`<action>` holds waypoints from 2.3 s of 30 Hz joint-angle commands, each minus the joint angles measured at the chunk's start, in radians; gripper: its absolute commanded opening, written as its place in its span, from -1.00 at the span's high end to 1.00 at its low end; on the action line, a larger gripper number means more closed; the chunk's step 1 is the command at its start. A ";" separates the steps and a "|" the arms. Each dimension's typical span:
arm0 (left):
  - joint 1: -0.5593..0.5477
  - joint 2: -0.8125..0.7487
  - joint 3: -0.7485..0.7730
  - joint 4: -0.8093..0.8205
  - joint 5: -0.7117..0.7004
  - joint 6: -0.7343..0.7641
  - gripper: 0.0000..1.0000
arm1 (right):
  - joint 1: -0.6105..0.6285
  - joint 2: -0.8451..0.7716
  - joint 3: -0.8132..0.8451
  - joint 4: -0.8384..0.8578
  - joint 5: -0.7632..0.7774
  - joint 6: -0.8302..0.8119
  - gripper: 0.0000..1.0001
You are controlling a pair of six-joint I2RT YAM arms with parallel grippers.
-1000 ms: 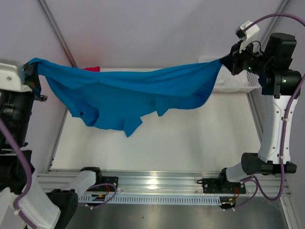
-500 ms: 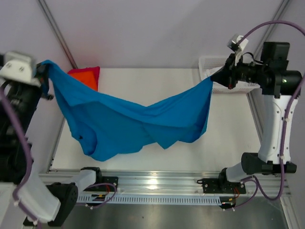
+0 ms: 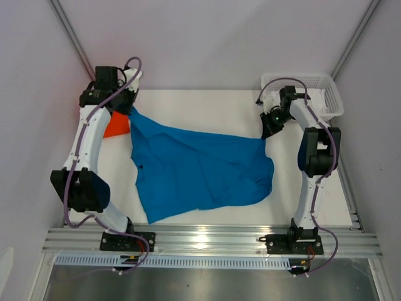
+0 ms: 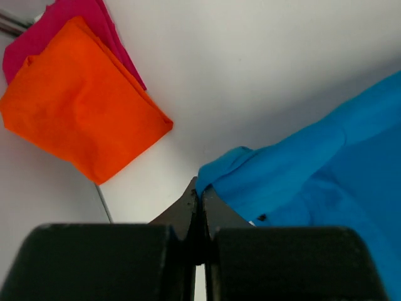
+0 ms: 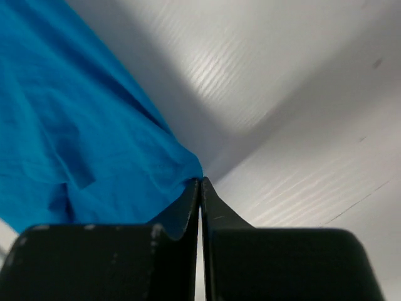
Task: Fold and stack the t-shirts
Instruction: Flatten the tshirt out
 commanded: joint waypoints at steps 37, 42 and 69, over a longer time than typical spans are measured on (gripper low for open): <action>-0.078 -0.164 -0.186 0.277 -0.065 0.032 0.99 | 0.426 -0.261 -0.385 0.310 0.358 -0.202 -0.18; -0.078 -0.158 -0.192 0.283 -0.060 0.030 0.99 | 0.403 -0.230 -0.403 0.279 0.341 -0.203 -0.17; -0.078 -0.163 -0.244 0.303 -0.059 0.035 0.99 | 0.527 -0.319 -0.568 0.334 0.416 -0.136 -0.10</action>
